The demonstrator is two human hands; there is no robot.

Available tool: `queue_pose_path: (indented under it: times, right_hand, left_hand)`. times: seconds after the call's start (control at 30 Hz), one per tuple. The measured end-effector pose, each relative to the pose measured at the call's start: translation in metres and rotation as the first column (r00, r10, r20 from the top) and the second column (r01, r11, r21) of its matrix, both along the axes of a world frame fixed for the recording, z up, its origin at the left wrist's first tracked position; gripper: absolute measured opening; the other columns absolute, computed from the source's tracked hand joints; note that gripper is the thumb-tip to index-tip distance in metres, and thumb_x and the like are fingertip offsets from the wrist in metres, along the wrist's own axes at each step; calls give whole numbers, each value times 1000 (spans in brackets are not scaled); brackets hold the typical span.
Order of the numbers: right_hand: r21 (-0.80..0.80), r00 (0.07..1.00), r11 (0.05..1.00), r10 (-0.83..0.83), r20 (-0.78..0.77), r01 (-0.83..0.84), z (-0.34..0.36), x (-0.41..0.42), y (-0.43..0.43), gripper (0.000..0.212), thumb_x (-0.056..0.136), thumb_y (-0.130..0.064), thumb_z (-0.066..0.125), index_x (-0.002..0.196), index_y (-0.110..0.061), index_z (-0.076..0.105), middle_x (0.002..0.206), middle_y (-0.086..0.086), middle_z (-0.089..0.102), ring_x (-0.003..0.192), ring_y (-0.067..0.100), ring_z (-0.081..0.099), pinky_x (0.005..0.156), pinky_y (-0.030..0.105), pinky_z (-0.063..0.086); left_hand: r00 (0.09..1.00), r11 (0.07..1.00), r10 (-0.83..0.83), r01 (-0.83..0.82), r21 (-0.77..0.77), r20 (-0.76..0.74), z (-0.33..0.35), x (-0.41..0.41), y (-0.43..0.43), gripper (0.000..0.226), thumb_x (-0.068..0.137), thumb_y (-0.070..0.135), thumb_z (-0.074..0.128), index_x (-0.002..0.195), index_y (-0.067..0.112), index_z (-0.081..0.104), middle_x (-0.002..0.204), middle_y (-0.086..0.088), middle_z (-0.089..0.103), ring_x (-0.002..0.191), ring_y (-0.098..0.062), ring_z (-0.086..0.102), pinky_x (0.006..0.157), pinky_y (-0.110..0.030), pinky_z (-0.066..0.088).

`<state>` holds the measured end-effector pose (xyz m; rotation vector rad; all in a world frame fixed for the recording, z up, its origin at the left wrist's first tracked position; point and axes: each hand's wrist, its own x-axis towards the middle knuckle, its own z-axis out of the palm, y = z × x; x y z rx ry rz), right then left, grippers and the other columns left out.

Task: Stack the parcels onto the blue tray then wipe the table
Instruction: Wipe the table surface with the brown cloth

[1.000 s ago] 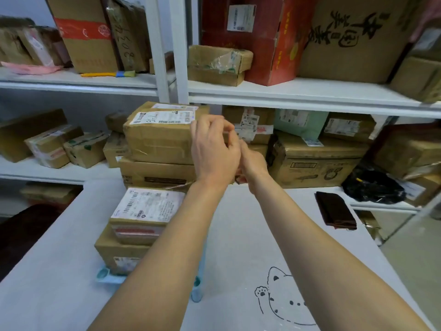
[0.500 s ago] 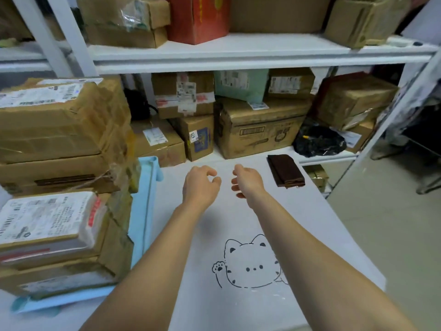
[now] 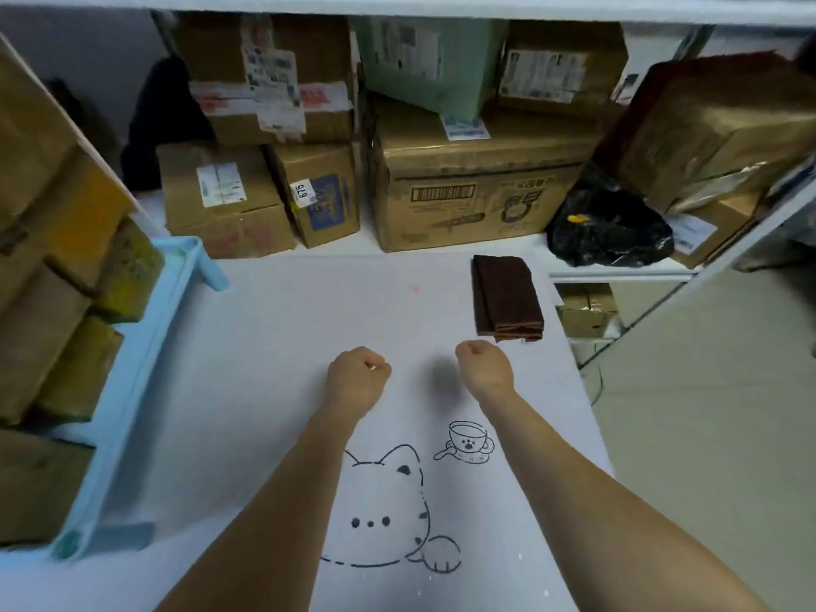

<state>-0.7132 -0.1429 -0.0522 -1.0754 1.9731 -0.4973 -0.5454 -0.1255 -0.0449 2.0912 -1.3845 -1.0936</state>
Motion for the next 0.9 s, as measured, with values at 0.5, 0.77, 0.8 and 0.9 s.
queue_pose_path:
  times: [0.5,0.77,0.8,0.9]
  right_hand:
    - [-2,792,994,82,-605,-105,-82,-61,-104,68,77,-56,64,130,-17,49,131,11,44,122,33,39,102,48,30]
    - [-349,947,934,-176,-269,74,-74,-71,-122,22,92,-18,47,104,-12,64,103,10,61,92,29,56,79,35,42]
    - [-376,977,912,-204,-67,165,-67,-66,-121,14,92,-14,47,93,-14,61,89,9,60,80,25,55,71,31,42]
    - [-247,840,878,-260,476,411,-36,-53,-120,25,89,-5,47,68,-17,49,61,0,47,57,14,42,55,24,36]
  left_hand:
    - [998,999,33,-35,21,54,-56,-58,-73,19,88,17,53,96,11,70,103,-4,69,98,-19,60,66,-13,31]
    - [994,997,69,-66,32,-82,-59,-69,-85,19,87,19,56,93,7,69,96,-9,69,87,-20,59,76,-26,43]
    - [979,993,112,-104,53,-168,-60,-71,-85,19,86,23,57,89,8,67,93,-11,67,89,-24,60,77,-30,45]
    - [797,933,356,-271,236,-488,-54,-79,-89,20,94,31,51,83,15,57,98,-8,60,92,-24,58,74,-31,43]
